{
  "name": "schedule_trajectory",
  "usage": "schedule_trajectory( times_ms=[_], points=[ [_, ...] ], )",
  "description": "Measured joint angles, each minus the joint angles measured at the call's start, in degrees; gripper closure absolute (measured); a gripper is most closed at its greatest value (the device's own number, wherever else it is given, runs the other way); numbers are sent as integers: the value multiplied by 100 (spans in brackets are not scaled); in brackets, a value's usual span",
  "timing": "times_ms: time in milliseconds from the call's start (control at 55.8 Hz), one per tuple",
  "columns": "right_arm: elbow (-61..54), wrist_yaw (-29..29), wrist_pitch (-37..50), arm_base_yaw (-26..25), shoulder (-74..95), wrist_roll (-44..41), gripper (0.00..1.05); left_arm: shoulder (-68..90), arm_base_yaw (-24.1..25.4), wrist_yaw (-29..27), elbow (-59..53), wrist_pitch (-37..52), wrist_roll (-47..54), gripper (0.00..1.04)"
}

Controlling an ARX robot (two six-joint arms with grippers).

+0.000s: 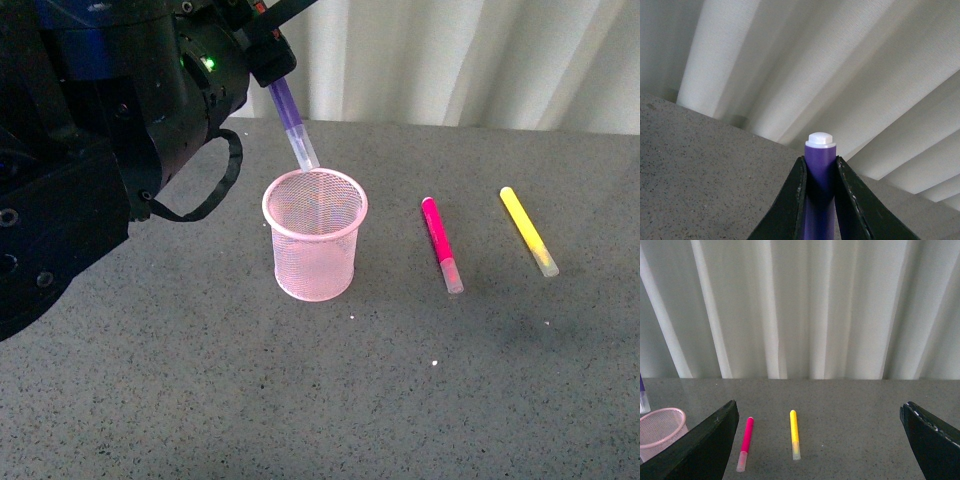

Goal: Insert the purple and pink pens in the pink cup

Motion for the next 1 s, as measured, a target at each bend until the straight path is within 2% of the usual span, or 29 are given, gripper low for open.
schedule_trajectory(
  times_ms=[269,753,861,1004],
  points=[
    [0,0,0,0,0,0,7,348,-15,-57,-101,697,66,92],
    [0,0,0,0,0,0,7,603,127,-13,-243,914,216,92],
    [0,0,0,0,0,0,7,603,114,2,-260,914,229,77],
    [0,0,0,0,0,0,7,603,107,24,-315,918,262,41]
  ],
)
